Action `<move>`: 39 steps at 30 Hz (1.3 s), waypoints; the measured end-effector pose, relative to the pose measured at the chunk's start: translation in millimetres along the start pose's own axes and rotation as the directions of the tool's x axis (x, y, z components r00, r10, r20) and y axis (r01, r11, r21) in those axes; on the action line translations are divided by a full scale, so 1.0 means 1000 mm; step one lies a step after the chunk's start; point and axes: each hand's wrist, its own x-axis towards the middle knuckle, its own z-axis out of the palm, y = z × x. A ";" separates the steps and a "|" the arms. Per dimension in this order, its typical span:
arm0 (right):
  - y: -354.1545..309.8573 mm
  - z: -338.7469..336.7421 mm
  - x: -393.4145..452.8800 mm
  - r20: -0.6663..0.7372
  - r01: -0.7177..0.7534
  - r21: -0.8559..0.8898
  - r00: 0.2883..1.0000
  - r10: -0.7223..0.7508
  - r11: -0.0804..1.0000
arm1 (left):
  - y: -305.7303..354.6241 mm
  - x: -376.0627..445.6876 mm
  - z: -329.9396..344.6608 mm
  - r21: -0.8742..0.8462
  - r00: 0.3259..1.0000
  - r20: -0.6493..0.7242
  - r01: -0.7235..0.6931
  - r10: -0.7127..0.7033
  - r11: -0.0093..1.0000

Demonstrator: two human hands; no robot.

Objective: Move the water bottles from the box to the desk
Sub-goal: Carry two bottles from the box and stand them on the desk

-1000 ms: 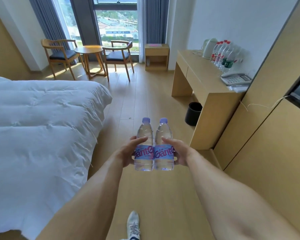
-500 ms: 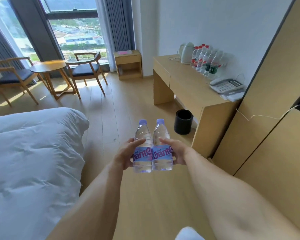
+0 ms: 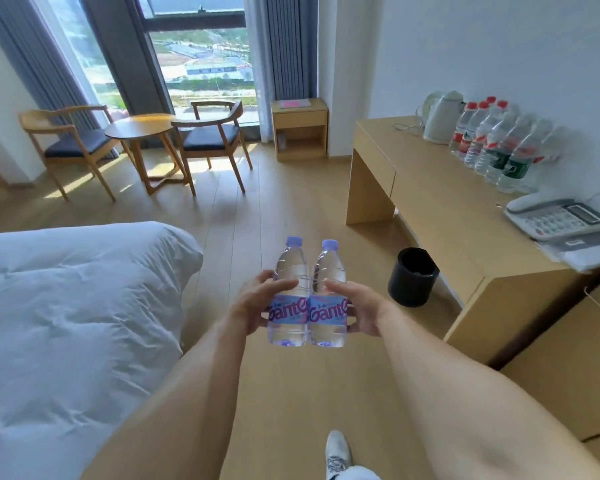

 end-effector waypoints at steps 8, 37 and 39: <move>-0.105 -0.031 0.118 0.124 -0.008 -0.018 0.992 0.011 1.000 | 0.075 0.120 -0.012 -0.061 0.997 -0.067 0.023 -0.027 0.998; -0.334 -0.115 0.405 -0.284 0.026 0.156 0.959 0.020 0.987 | 0.277 0.560 -0.020 0.104 0.931 0.353 0.056 -0.090 0.993; -0.346 -0.123 0.417 -0.310 0.036 0.171 0.950 0.019 0.985 | 0.290 0.582 -0.014 0.117 0.920 0.380 0.058 -0.098 0.991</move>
